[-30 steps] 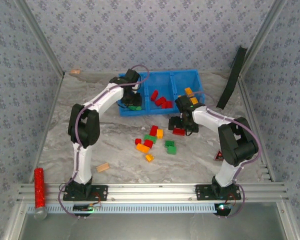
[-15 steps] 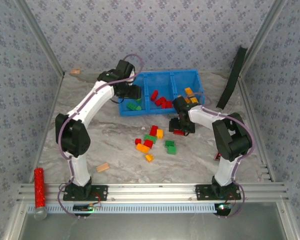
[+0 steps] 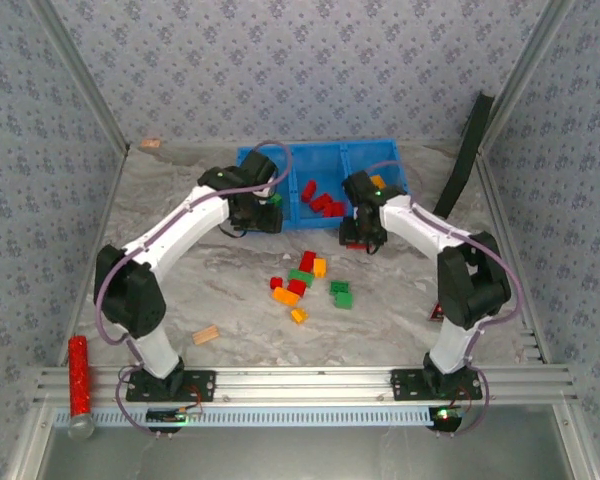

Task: Sort the legos into containers by color
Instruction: Pick up the lego from the center of the table, then place the lego in the container.

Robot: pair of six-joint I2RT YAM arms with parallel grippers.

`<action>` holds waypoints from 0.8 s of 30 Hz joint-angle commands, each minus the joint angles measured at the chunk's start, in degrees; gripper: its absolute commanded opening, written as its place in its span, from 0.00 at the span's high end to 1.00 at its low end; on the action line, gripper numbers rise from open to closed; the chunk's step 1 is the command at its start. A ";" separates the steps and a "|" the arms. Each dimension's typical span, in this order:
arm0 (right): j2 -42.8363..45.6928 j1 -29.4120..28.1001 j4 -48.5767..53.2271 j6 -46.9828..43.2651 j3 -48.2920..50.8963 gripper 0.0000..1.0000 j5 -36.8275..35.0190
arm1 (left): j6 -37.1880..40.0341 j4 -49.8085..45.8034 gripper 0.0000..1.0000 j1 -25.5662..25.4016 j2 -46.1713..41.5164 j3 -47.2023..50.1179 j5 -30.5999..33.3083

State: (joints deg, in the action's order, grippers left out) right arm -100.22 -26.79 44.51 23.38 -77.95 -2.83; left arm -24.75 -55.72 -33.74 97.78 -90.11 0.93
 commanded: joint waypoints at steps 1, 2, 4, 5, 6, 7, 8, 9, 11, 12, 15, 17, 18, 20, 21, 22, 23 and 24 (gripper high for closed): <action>2.17 -0.62 2.94 -4.66 -6.22 0.60 -0.89 | -3.02 -0.80 0.42 0.26 -4.89 1.98 0.32; 1.77 -0.79 1.48 -5.89 -7.69 0.60 -1.04 | -3.68 -0.62 0.42 -0.26 -5.62 2.90 0.22; -0.10 -1.03 -1.39 -8.96 -10.71 0.60 -1.06 | -4.99 -2.77 0.42 -0.96 -5.48 3.31 0.11; -1.69 -1.29 -2.52 -10.78 -12.77 0.60 -1.32 | -5.66 -3.46 0.42 -1.26 -5.29 3.91 -0.60; -3.16 -1.67 -3.15 -12.37 -14.78 0.60 -1.85 | -6.18 -2.96 0.42 -1.82 -5.52 5.11 -1.15; -4.85 -2.18 -3.79 -14.30 -17.05 0.60 -3.02 | -6.93 -1.67 0.42 -2.42 -6.10 6.95 -1.88; -6.50 -2.67 -4.46 -15.85 -18.98 0.60 -3.80 | -7.74 -0.64 0.41 -2.97 -6.59 8.48 -2.70; -7.86 -2.86 -4.96 -17.19 -20.61 0.60 -3.93 | -8.48 -0.09 0.41 -3.39 -6.85 9.50 -3.44; -11.55 -3.19 -5.53 -19.71 -24.04 0.60 -4.82 | -10.02 0.51 0.41 -4.16 -7.20 10.84 -4.53; -13.16 -3.30 -5.44 -20.71 -25.52 0.60 -5.18 | -10.45 0.51 0.41 -4.67 -7.47 11.12 -4.53; -17.72 -3.44 -6.00 -23.81 -28.58 0.60 -5.91 | -11.44 0.70 0.41 -6.52 -8.68 11.40 -3.62; -20.36 -3.43 -5.74 -25.01 -30.35 0.60 -6.48 | -12.13 0.26 0.40 -7.51 -9.33 11.64 -3.41; -21.29 -3.46 -5.54 -25.29 -30.95 0.60 -6.62 | -12.34 -0.13 0.40 -7.84 -9.44 11.69 -3.31; -22.86 -3.48 -5.23 -25.60 -31.79 0.60 -7.01 | -12.98 -0.90 0.40 -8.48 -9.96 11.90 -2.98; -23.31 -3.50 -5.22 -25.62 -31.89 0.59 -7.09 | -13.25 -1.25 0.40 -8.90 -10.43 11.94 -2.82; -23.60 -3.56 -5.09 -25.50 -31.85 0.59 -7.10 | -13.52 -1.49 0.40 -9.28 -10.82 12.05 -2.56; -23.90 -3.60 -5.09 -25.44 -31.76 0.59 -7.02 | -13.80 -1.74 0.39 -9.57 -11.26 12.12 -2.26; -24.18 -3.57 -5.08 -25.28 -31.70 0.57 -6.94 | -14.13 -1.84 0.39 -9.90 -11.75 12.30 -2.16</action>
State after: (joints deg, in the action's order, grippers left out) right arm -124.03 -30.20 38.35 -0.32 -107.28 -8.43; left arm -37.04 -55.57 -42.89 88.44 -78.39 -2.07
